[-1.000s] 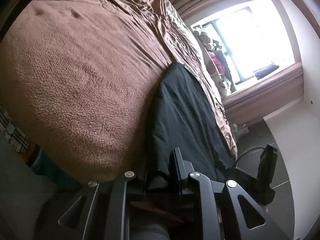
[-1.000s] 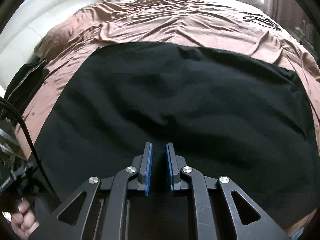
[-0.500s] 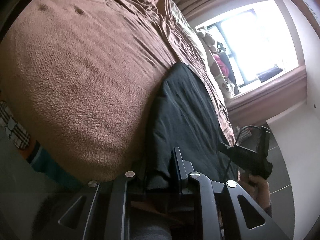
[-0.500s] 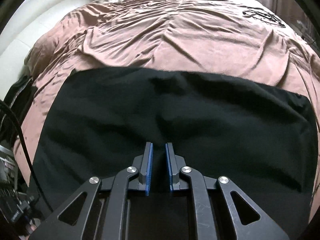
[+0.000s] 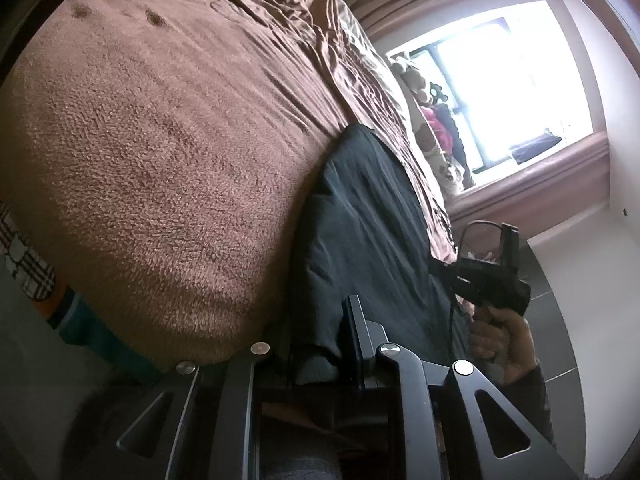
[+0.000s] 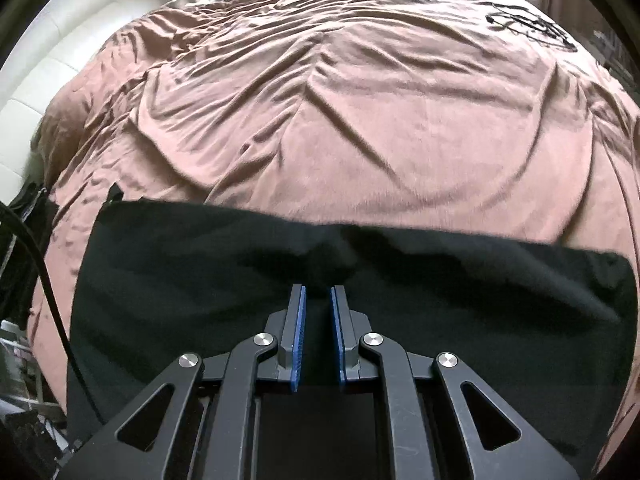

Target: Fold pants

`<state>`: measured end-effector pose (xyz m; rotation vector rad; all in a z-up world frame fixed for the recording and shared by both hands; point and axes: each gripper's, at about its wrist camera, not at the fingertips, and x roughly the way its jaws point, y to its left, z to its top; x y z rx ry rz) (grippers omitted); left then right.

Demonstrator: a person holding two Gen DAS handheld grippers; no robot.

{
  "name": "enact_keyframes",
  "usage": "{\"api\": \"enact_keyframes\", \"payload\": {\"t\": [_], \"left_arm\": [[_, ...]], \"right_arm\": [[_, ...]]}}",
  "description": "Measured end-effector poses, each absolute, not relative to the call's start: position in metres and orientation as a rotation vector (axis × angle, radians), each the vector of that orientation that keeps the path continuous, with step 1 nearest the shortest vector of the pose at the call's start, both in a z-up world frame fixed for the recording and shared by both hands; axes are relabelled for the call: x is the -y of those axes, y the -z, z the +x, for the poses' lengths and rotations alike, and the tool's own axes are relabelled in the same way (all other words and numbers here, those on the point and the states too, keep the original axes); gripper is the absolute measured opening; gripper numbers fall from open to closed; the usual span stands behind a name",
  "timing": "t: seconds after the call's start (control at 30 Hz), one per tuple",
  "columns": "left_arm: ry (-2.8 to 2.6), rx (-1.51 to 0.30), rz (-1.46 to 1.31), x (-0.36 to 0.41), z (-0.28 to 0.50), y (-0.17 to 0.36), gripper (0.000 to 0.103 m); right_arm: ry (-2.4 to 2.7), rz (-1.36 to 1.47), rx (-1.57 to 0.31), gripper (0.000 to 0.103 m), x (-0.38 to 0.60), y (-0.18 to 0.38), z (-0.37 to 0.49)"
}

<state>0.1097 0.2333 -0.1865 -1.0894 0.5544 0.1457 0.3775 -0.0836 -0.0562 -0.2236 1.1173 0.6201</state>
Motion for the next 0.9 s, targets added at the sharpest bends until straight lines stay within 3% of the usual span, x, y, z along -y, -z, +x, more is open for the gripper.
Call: {"api": "enact_keyframes", "payload": {"t": [0.3,0.7,0.77,0.9], "left_arm": [[-0.133,-0.575,-1.075,-0.236,0.113,0.181,0.022],[-0.050,-0.596,-1.187,-0.255,0.127,0.184,0.021],[-0.035,-0.590,-1.206,-0.256,0.127,0.184,0.014],[-0.026,-0.577,-1.188,-0.252,0.125,0.174,0.010]], "right_arm": [[-0.585,-0.252,-1.099,0.005,0.066,0.055,0.389],[-0.652,-0.246,-1.030,0.005,0.100,0.025,0.315],[-0.656,-0.241,-1.033,0.005,0.106,0.026,0.306],[-0.653,-0.233,-1.035,0.005,0.119,0.034,0.286]]}}
